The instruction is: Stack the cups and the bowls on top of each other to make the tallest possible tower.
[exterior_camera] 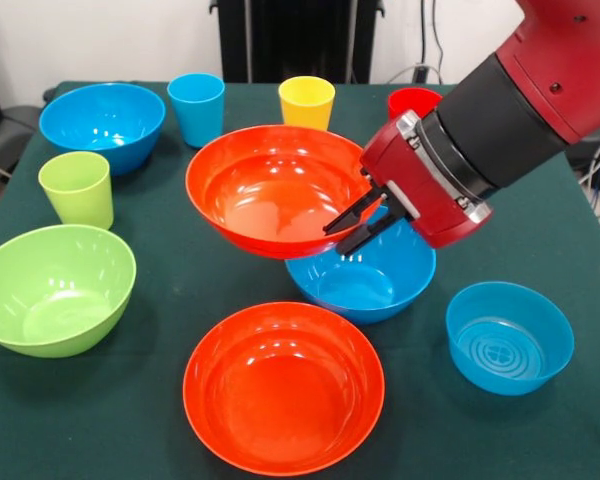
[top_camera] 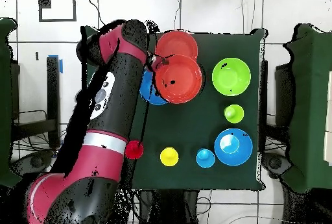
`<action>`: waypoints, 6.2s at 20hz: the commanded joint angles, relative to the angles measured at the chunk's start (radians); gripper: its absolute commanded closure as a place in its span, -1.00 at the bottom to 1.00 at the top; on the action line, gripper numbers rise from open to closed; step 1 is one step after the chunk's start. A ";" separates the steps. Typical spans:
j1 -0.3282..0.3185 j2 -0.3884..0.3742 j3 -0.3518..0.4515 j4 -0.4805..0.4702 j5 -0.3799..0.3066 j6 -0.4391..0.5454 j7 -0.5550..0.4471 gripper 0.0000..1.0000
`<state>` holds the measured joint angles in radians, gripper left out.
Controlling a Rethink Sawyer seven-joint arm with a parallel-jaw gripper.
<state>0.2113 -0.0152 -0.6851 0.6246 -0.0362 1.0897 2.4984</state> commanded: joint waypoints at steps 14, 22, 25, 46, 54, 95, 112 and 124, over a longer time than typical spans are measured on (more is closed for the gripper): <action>0.020 0.113 -0.038 -0.148 0.125 0.211 0.339 1.00; 0.010 0.152 -0.074 -0.220 0.180 0.264 0.374 1.00; 0.010 0.157 -0.086 -0.232 0.196 0.274 0.379 1.00; -0.051 0.187 -0.177 -0.298 0.262 0.219 0.314 1.00; -0.039 0.179 -0.160 -0.206 0.208 0.091 0.285 1.00; -0.001 0.243 -0.173 -0.134 0.244 -0.020 0.338 1.00; 0.049 0.248 -0.154 -0.117 0.301 0.025 0.429 1.00; 0.064 0.254 -0.159 -0.106 0.335 0.020 0.451 1.00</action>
<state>0.2719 0.2246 -0.9276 0.4582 0.2709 1.1309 2.6961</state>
